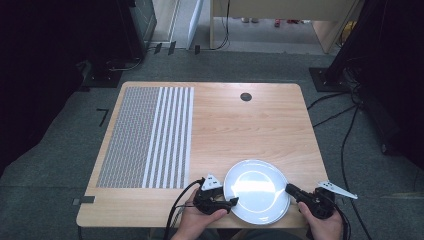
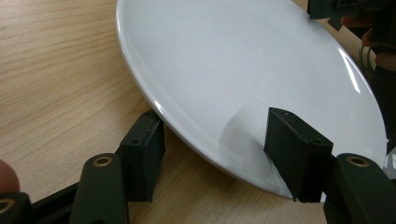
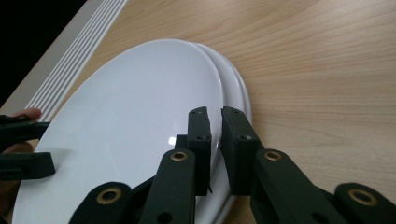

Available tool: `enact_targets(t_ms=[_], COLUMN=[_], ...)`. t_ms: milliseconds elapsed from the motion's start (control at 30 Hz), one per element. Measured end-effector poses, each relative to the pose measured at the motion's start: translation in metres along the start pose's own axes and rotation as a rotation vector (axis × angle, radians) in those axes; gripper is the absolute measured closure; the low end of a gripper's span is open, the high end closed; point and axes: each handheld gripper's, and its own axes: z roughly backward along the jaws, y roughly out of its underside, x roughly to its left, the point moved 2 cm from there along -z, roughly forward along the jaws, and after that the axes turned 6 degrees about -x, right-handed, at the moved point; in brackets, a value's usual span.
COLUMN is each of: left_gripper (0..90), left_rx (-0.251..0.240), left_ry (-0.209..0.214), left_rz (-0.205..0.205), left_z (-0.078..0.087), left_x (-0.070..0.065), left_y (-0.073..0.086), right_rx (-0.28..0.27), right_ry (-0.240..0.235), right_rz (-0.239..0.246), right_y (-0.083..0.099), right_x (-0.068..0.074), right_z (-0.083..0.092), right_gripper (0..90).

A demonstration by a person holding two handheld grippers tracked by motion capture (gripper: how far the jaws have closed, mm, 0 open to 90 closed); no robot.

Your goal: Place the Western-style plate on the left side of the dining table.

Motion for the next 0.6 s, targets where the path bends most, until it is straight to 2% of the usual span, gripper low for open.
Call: enact_targets(t_ms=[100, 167, 333, 467, 600], left_gripper=[38.2, 38.2, 39.0, 44.5, 51.0], left_rx=[-0.001, -0.002, -0.008, -0.025, -0.036], left_ry=[0.011, 0.015, 0.006, 0.002, 0.010], left_rz=[0.008, 0.012, 0.018, 0.046, 0.062], left_z=[0.001, 0.001, 0.004, 0.009, 0.015], left_x=[0.001, 0.001, 0.005, 0.011, 0.016], left_y=[0.000, 0.000, -0.002, -0.003, -0.003], right_rx=[0.011, 0.007, 0.017, 0.023, 0.033], right_ry=[-0.022, -0.019, -0.040, -0.054, -0.047], right_rz=[-0.003, 0.003, -0.013, -0.014, -0.008], right_y=[0.002, 0.002, 0.002, 0.003, 0.003], right_x=[0.003, 0.005, 0.004, 0.007, 0.008], right_z=[-0.003, -0.005, -0.006, -0.010, -0.013], right_gripper=[83.3, 83.1, 83.1, 82.2, 82.1])
